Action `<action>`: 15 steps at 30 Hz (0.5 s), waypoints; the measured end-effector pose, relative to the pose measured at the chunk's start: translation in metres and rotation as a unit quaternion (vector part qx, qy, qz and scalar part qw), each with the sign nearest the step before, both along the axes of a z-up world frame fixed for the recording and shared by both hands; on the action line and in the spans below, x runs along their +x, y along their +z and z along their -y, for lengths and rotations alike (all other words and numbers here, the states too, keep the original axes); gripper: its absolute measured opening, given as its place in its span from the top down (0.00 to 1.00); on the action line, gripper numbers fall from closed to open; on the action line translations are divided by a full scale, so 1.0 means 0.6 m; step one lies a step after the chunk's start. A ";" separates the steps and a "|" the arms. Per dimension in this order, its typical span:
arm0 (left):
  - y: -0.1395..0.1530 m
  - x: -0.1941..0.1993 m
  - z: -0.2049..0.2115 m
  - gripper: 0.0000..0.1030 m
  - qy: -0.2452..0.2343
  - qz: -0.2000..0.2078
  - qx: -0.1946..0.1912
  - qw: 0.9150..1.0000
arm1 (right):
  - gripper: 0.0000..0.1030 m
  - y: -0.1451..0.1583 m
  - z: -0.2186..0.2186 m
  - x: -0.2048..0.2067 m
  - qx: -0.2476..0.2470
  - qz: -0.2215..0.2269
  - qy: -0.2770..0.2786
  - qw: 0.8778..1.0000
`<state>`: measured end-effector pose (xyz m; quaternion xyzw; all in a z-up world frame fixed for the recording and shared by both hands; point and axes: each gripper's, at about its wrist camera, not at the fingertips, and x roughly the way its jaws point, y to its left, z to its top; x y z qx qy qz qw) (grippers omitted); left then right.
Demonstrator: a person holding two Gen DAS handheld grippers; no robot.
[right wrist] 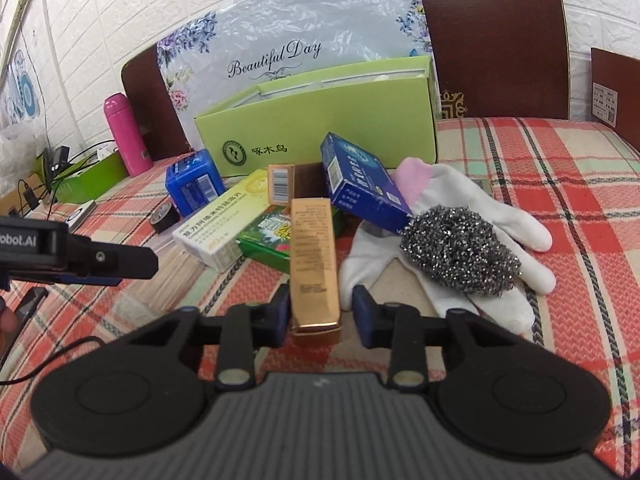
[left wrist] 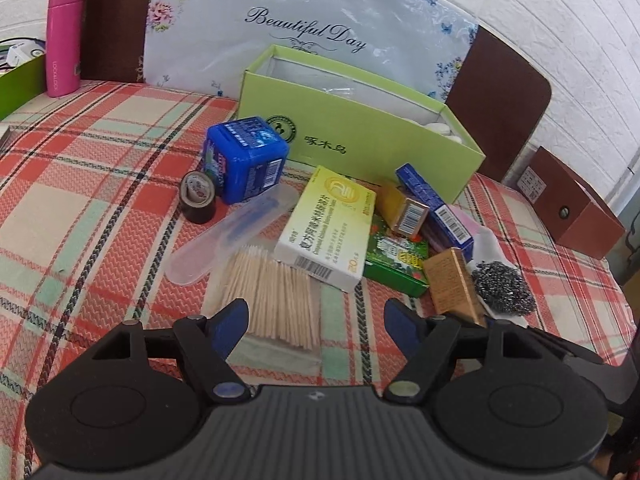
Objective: Organize objects
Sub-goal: 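Grasp the gold box with right tool while left tool grasps yellow medicine box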
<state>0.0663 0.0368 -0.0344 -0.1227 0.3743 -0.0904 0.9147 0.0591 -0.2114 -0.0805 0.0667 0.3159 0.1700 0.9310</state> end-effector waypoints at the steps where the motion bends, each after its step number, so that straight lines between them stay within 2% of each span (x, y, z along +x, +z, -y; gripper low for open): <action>1: -0.002 0.001 -0.003 0.25 0.003 -0.002 0.000 1.000 | 0.73 0.002 -0.001 -0.004 -0.004 0.003 0.000 1.000; 5: -0.012 0.010 -0.010 0.25 0.012 -0.011 0.000 1.000 | 0.74 0.008 0.002 -0.027 -0.022 0.019 0.000 1.000; 11: -0.014 0.045 0.004 0.25 0.010 -0.014 -0.004 1.000 | 0.75 0.013 0.020 -0.064 -0.028 0.020 0.011 0.999; 15: 0.001 0.074 0.028 0.25 -0.011 0.010 0.015 1.000 | 0.75 0.013 0.028 -0.076 -0.021 0.018 0.011 1.000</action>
